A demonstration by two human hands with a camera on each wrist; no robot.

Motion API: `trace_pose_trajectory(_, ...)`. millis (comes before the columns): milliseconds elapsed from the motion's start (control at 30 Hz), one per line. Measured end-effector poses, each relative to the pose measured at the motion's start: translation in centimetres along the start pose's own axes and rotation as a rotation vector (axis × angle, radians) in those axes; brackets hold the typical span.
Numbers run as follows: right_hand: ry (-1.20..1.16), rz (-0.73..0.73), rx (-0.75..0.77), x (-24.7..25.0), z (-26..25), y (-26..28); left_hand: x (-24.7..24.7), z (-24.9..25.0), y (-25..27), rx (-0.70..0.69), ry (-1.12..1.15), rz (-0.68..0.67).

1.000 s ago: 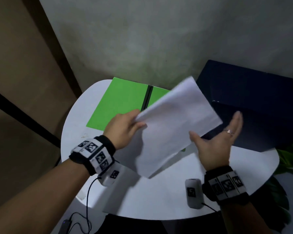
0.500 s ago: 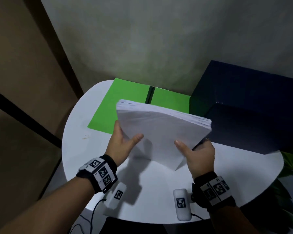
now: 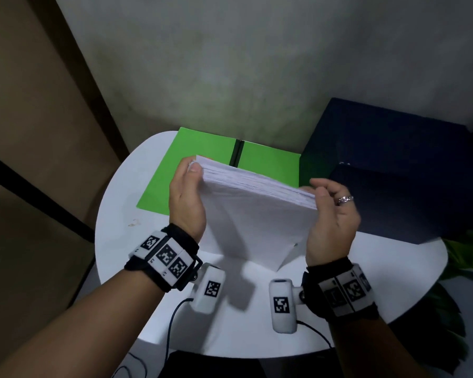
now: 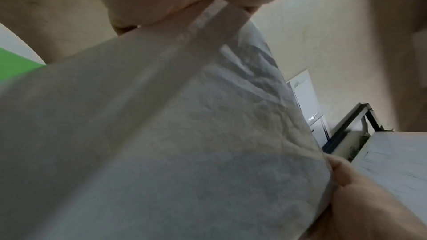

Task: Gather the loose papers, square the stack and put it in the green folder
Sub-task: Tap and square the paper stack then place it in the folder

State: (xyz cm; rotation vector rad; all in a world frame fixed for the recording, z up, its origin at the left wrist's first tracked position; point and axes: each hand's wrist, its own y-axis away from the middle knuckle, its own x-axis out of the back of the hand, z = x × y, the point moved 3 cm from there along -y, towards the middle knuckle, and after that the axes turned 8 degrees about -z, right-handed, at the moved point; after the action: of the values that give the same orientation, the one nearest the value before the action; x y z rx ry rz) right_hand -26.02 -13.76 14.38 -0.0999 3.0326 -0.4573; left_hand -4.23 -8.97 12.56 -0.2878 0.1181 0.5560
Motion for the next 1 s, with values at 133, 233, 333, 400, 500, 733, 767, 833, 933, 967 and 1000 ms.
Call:
trace_pose_trajectory(133, -0.019, -0.193, -0.052, 0.9, 1.9, 0.9, 1.0, -1.2, -0.1, 0.062, 0.022, -0.140)
trace_pose_trajectory(233, 0.116, -0.101, -0.164, 1.1, 3.2, 1.9, 0.6, -2.1, 0.9, 0.051, -0.121, -0.317)
trace_pose_trajectory(333, 0.183, 0.012, -0.204, 1.3, 3.6, 2.0, 0.3, -2.8, 1.4, 0.051, -0.175, -0.410)
trace_pose_trajectory(400, 0.182, 0.024, -0.204, 1.8, 3.5, 1.1, 0.5, -2.9, 1.1, 0.059, -0.154, -0.453)
trace_pose_trajectory(500, 0.176, -0.013, -0.169, 2.3, 2.4, -0.4, 0.9, -3.2, 0.5, 0.128, -0.189, -0.466)
trace_pose_trajectory(733, -0.006, -0.191, -0.133, 3.0, 1.3, -2.2, 1.1, -3.0, -1.3, 0.252, -0.159, -0.335)
trace_pose_trajectory(767, -0.041, -0.231, -0.174, 2.8, 1.8, -2.0, 1.3, -2.7, -1.5, 0.249, -0.128, -0.303)
trace_pose_trajectory(833, -0.029, -0.255, -0.248, 2.1, 2.8, -1.3, 1.1, -1.9, -1.6, 0.245, -0.077, -0.259)
trace_pose_trajectory(933, 0.040, -0.148, -0.222, 1.6, 2.8, -0.7, 0.3, -0.2, -1.1, 0.164, -0.090, -0.186)
trace_pose_trajectory(967, 0.047, -0.120, -0.192, 1.5, 2.6, -0.5, 0.0, 0.1, -0.7, 0.135, -0.110, -0.157)
trace_pose_trajectory(1000, 0.055, -0.103, -0.171, 1.6, 2.6, 0.0, 0.0, 0.0, -0.2, 0.101, -0.125, -0.128)
